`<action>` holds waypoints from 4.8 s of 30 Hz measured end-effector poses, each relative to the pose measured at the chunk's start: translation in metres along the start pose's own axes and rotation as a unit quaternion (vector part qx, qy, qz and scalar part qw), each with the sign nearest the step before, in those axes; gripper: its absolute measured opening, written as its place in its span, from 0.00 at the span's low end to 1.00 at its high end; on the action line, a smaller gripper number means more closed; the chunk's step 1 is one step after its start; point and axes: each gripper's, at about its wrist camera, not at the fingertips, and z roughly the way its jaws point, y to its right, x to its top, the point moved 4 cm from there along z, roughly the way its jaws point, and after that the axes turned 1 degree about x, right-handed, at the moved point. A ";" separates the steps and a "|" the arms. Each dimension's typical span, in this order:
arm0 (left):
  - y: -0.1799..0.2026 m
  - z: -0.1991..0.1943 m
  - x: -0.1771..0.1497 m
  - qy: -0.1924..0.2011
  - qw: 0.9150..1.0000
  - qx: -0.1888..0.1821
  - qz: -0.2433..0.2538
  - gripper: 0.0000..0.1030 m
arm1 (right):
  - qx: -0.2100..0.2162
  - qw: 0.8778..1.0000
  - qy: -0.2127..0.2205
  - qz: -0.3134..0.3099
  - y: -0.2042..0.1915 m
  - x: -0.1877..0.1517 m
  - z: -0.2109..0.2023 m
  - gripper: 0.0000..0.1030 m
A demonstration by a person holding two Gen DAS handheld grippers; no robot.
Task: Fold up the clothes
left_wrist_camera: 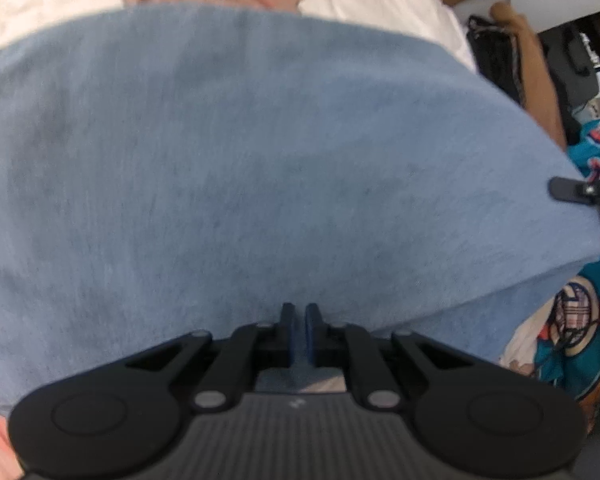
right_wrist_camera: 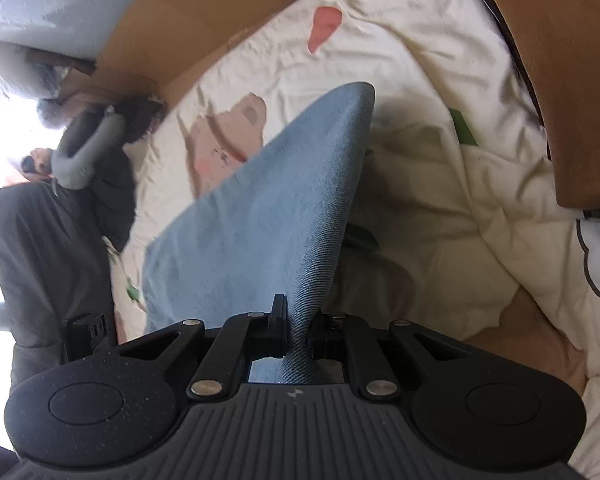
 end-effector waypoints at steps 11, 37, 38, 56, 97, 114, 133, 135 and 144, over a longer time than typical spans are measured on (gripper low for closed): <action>-0.012 0.013 0.003 -0.010 1.000 -0.009 0.000 0.06 | -0.066 0.997 -0.010 -0.040 -0.028 -0.004 0.010 0.07; -0.040 -0.009 0.122 0.059 0.998 0.028 -0.013 0.06 | -0.062 0.997 0.014 -0.033 -0.031 -0.022 0.004 0.07; -0.040 -0.009 0.127 0.062 0.998 0.029 -0.013 0.06 | -0.061 0.997 0.014 -0.034 -0.031 -0.022 0.004 0.07; -0.026 -0.006 0.187 0.120 0.991 0.048 -0.023 0.06 | -0.068 0.997 0.016 -0.025 -0.026 -0.023 0.007 0.07; -0.051 -0.036 0.005 0.131 0.983 -0.033 -0.127 0.24 | -0.148 0.958 -0.093 -0.229 -0.189 -0.019 0.035 0.07; -0.126 -0.117 -0.040 0.254 0.942 0.027 -0.219 0.47 | -0.198 0.898 -0.170 -0.355 -0.296 -0.039 0.090 0.07; -0.169 -0.118 -0.074 0.275 0.921 0.008 -0.275 0.47 | -0.182 0.897 -0.179 -0.361 -0.352 -0.072 0.148 0.07; -0.171 -0.119 -0.077 0.277 0.920 0.007 -0.278 0.47 | -0.177 0.900 -0.176 -0.358 -0.355 -0.073 0.155 0.07; -0.185 -0.121 -0.089 0.279 0.911 0.011 -0.302 0.47 | -0.149 0.914 -0.172 -0.335 -0.358 -0.078 0.184 0.07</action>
